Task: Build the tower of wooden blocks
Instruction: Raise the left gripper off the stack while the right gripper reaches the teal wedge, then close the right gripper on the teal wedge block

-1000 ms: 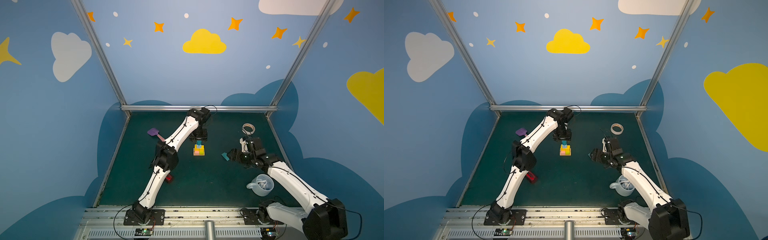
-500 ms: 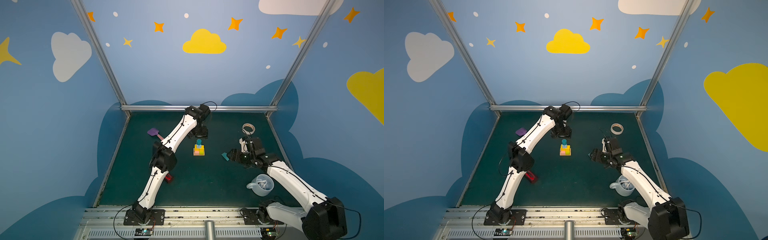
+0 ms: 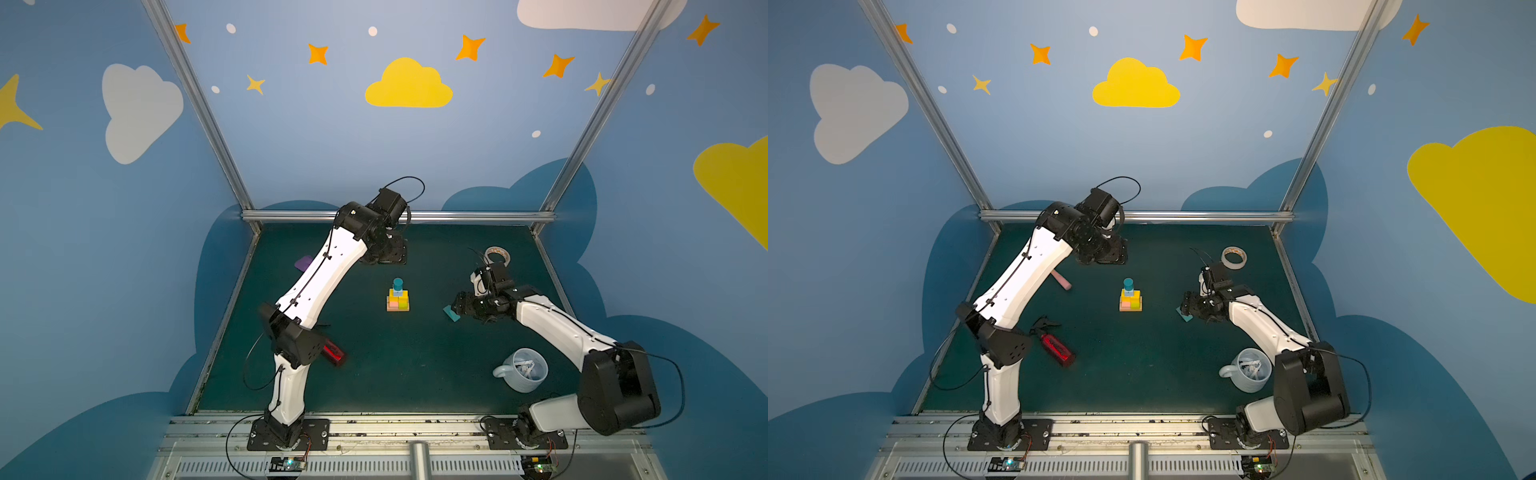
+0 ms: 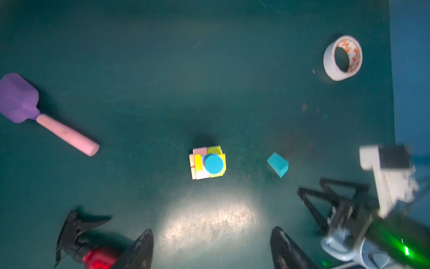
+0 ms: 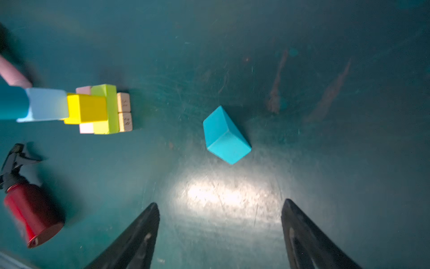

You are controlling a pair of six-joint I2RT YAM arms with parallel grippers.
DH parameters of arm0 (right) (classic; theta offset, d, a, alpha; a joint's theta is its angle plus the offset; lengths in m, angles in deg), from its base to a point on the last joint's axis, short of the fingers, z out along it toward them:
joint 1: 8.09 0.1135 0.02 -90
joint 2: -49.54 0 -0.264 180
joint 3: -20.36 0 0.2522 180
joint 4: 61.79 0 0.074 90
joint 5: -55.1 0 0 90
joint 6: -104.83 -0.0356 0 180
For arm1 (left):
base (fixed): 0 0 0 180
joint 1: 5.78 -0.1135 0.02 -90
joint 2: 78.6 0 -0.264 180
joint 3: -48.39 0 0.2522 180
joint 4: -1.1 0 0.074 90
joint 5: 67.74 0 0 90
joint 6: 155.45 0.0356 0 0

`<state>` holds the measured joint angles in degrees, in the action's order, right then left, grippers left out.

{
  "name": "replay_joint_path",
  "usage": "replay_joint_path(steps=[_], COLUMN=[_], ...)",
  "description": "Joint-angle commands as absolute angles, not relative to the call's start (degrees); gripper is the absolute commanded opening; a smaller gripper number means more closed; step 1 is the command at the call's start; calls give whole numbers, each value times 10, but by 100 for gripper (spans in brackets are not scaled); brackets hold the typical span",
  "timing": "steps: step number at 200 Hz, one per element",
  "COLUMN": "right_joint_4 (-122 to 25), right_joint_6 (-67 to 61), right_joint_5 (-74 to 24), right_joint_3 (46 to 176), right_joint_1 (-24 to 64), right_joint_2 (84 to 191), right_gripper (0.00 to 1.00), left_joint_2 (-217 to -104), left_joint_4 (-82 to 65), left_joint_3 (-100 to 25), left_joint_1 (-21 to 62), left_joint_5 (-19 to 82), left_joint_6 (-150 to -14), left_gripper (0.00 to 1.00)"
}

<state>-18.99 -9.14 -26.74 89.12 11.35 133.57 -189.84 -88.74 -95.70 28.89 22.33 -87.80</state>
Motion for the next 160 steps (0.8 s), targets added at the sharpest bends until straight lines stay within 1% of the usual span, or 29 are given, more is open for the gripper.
replay_joint_path(steps=[1,32,64,102,133,145,160], right_joint_4=[-169,-150,-140,-145,-141,-134,-127], right_joint_6=[-54,-29,-11,7,21,27,29], right_joint_5=[-265,-246,-259,-280,-313,-322,-331], right_joint_3=[931,978,997,1007,1021,1030,1037], right_joint_1=[107,107,110,125,147,152,155], right_joint_2=[1377,1446,1489,1512,1529,1543,1557], right_gripper=[81,81,80,74,68,65,63], left_joint_2=[-1828,-1706,-1605,-1537,-1508,-1499,-1489], left_joint_4=[-807,-684,-615,-595,-589,-588,-586], left_joint_3=[-872,-697,-565,-493,-455,-446,-435], left_joint_1=[293,294,293,292,291,291,291], left_joint_5=[220,253,227,220,207,204,205], left_joint_6=[-876,-878,-900,-921,-929,-931,-933], left_gripper=[78,77,77,76,76,76,76])
